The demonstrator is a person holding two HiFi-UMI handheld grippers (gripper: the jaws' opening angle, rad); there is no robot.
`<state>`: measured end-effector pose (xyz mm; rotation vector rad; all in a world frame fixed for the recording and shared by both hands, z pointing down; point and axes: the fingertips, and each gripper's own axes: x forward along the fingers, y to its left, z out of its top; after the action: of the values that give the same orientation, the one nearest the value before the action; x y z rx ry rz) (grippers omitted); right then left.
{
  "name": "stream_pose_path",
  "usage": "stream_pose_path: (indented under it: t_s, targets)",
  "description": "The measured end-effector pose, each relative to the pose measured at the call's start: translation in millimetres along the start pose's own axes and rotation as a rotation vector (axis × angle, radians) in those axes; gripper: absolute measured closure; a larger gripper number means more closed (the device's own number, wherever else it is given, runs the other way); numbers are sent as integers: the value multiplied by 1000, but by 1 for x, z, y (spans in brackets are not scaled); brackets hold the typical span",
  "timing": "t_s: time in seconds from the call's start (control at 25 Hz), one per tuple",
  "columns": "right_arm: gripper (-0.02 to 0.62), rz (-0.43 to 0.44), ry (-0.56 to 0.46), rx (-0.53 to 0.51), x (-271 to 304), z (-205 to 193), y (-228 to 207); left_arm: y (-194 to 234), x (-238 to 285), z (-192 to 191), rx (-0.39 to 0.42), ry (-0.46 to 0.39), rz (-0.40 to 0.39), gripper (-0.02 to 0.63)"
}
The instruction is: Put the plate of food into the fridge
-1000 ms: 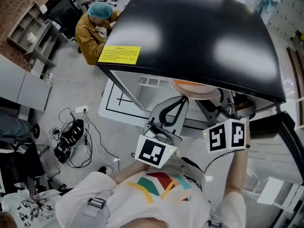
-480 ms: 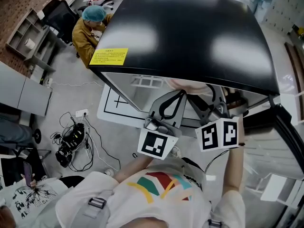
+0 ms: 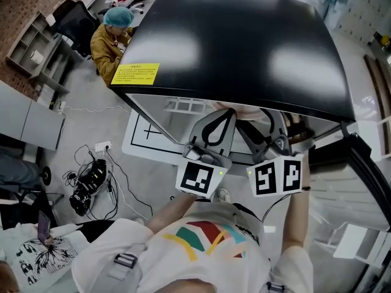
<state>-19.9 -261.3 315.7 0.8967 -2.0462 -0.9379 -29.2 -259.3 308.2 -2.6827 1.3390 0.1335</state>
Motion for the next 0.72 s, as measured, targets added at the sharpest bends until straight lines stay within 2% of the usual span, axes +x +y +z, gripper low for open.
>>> stream_pose_path:
  t_s: [0.16,0.48,0.56,0.72]
  targets:
    - [299,-8,-27,25,-3,4,-1,11,-11,13,-13,-25,37,600]
    - [300,4,-95,54,-20,31,11,21,-34,18,-21,-19,89,600]
    - [299,-2,-120,107,-26,35,12,22,-40,23,-22,-26,101,600]
    - [301,-20,-215,334,-39,46,13,29,-54,29,-3,-27,124,600]
